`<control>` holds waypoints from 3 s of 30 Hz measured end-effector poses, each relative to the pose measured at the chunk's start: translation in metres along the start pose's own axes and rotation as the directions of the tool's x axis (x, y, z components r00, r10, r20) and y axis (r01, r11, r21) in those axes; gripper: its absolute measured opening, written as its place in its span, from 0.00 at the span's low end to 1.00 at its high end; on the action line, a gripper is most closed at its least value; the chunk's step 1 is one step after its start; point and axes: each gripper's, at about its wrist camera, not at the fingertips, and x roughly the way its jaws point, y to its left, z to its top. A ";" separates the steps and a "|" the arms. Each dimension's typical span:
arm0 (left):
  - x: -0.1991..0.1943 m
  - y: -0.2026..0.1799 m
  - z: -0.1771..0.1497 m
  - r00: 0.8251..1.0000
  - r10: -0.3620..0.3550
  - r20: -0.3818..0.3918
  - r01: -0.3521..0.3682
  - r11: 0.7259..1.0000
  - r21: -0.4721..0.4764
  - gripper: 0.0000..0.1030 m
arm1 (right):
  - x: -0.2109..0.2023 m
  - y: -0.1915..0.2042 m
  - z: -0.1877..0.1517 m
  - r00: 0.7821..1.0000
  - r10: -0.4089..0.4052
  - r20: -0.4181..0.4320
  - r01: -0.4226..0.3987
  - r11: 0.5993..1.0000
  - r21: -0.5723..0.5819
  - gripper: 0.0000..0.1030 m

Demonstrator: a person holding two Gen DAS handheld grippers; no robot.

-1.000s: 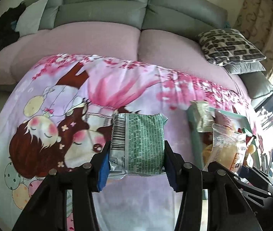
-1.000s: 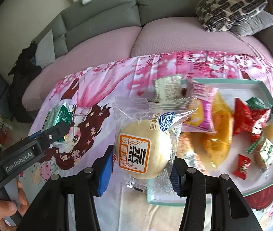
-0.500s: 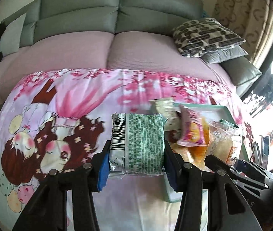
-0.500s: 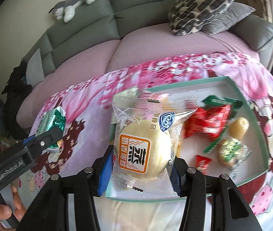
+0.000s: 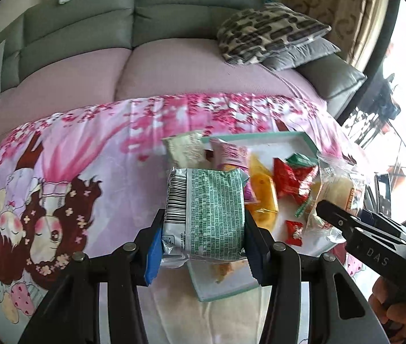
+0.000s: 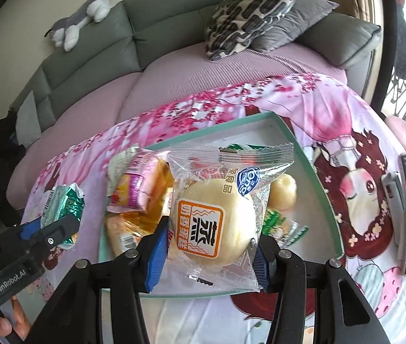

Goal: Organize snacks
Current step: 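Carry the green packet and round bun packet over the tray with both grippers, then lower both packets into the tray and open both grippers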

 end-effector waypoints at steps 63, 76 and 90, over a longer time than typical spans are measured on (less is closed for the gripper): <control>0.062 -0.064 -0.008 0.991 -0.029 -0.132 0.047 0.990 0.136 0.56 | 0.036 -0.027 -0.008 0.994 -0.031 -0.102 0.030 0.999 -0.009 0.58; 0.038 -0.043 -0.008 0.995 -0.009 -0.096 0.015 0.998 0.066 0.67 | 0.029 -0.019 -0.013 0.994 -0.026 -0.111 0.023 0.999 -0.025 0.70; 0.039 -0.003 -0.017 0.988 0.146 -0.051 -0.148 0.988 -0.053 0.97 | 0.030 -0.014 -0.013 0.997 -0.025 -0.078 0.022 0.999 -0.041 1.00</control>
